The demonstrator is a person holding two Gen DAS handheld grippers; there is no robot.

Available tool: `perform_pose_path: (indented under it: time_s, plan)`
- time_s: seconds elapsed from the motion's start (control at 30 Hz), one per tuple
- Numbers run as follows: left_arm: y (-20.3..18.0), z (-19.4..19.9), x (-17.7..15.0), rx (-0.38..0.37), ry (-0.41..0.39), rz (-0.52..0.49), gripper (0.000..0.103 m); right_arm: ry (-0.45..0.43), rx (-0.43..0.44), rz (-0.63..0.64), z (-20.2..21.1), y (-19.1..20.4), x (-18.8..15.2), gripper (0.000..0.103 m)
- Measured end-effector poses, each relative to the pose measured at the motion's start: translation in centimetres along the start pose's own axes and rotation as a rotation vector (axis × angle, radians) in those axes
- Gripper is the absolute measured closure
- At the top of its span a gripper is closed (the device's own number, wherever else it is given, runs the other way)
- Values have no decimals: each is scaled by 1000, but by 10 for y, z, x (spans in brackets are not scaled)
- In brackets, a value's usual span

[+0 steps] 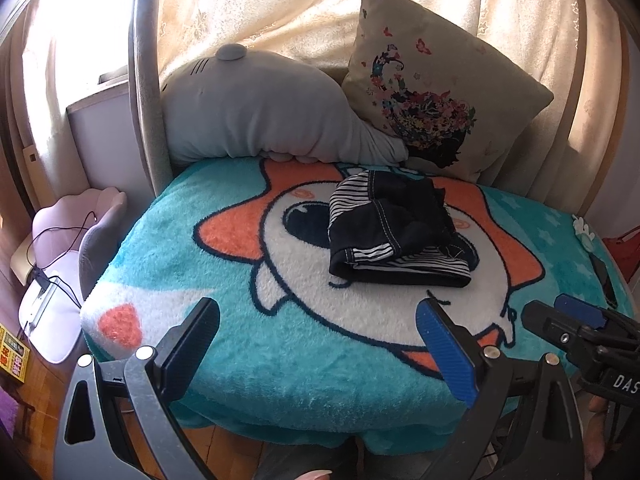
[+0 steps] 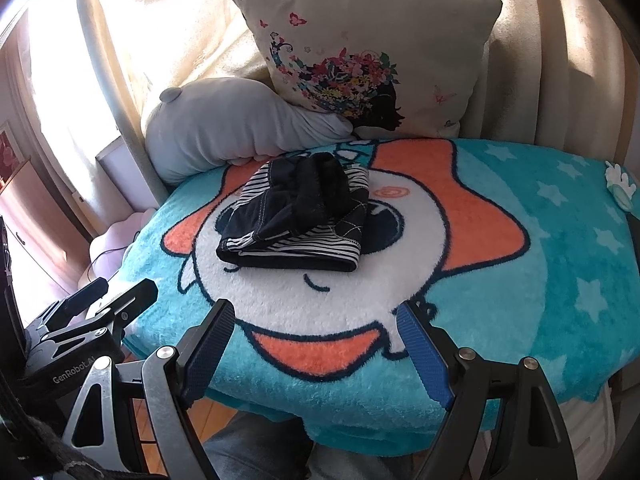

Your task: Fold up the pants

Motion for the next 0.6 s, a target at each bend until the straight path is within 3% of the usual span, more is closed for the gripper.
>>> perform_pose_path:
  time_s: [0.6]
  plan:
    - [-3, -26, -1, -38, 52, -28, 5, 25, -26, -21, -15, -8, 1, 17]
Point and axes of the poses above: each gripper's, at about its wrist camera, not at the fingertips, and z roughly against the way its jaws point, y to its left, x to its top, the point moved 2 cm from there along -z, roughly the way its jaws point, and after that the axes turned 10 degrees about z, right-handed, at the moved point
